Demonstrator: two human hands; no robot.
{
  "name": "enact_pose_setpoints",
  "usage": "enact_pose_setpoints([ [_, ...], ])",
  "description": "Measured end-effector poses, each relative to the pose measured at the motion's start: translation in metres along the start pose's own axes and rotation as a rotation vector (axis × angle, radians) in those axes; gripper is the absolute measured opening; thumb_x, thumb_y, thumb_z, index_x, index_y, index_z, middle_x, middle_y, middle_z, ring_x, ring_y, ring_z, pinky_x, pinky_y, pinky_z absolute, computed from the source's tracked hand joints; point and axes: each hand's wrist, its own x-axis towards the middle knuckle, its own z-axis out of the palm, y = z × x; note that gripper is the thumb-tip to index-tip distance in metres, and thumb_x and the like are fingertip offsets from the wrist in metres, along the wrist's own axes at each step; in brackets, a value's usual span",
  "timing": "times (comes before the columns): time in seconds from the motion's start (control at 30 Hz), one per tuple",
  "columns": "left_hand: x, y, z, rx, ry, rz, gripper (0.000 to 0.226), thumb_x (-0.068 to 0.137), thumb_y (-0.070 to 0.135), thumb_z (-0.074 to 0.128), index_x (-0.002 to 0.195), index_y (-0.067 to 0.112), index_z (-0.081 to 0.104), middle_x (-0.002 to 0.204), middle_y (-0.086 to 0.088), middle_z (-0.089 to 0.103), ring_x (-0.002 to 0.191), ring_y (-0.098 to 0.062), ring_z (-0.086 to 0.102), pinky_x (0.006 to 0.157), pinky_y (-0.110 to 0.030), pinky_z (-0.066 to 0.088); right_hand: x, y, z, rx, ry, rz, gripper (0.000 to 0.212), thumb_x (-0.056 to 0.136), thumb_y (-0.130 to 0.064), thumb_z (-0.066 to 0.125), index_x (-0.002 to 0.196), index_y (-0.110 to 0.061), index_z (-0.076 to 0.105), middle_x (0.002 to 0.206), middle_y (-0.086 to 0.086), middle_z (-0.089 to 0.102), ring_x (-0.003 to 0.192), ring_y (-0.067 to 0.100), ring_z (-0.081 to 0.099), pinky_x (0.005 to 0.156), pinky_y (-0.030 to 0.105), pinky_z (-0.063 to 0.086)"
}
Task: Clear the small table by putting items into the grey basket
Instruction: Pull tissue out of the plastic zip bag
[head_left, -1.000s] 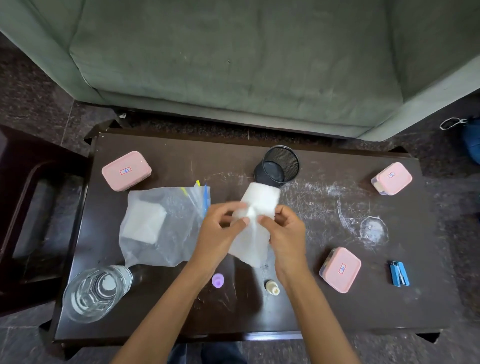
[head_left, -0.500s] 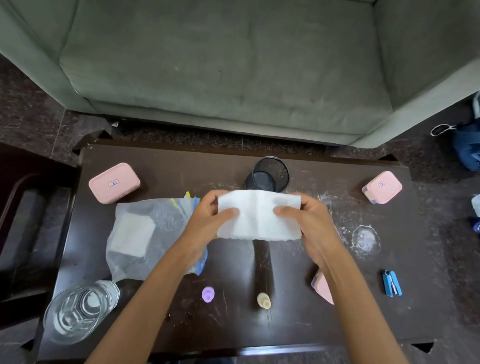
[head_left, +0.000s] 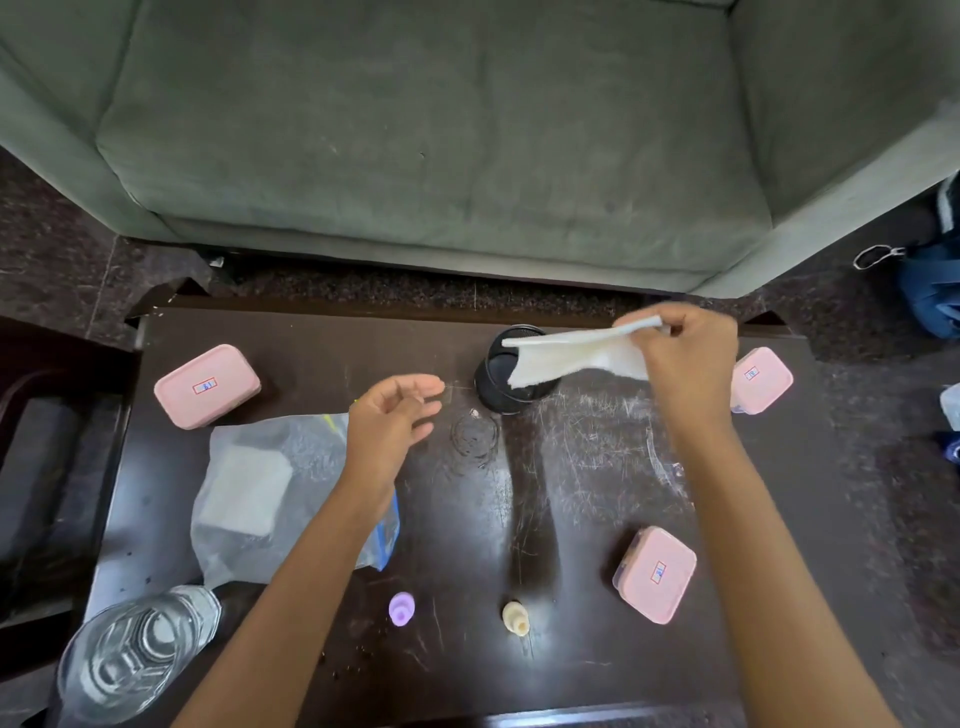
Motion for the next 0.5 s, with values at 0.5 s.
enact_pose_setpoints([
  [0.5, -0.008, -0.009, 0.004, 0.097, 0.002, -0.057, 0.023, 0.094, 0.007, 0.044, 0.092, 0.02, 0.063, 0.1, 0.003, 0.069, 0.097, -0.014, 0.065, 0.088, -0.031, 0.051, 0.015, 0.024, 0.056, -0.583, -0.23, -0.147, 0.045, 0.086, -0.007, 0.05, 0.13, -0.017, 0.046, 0.127, 0.009, 0.052, 0.109, 0.031, 0.053, 0.076, 0.038, 0.043],
])
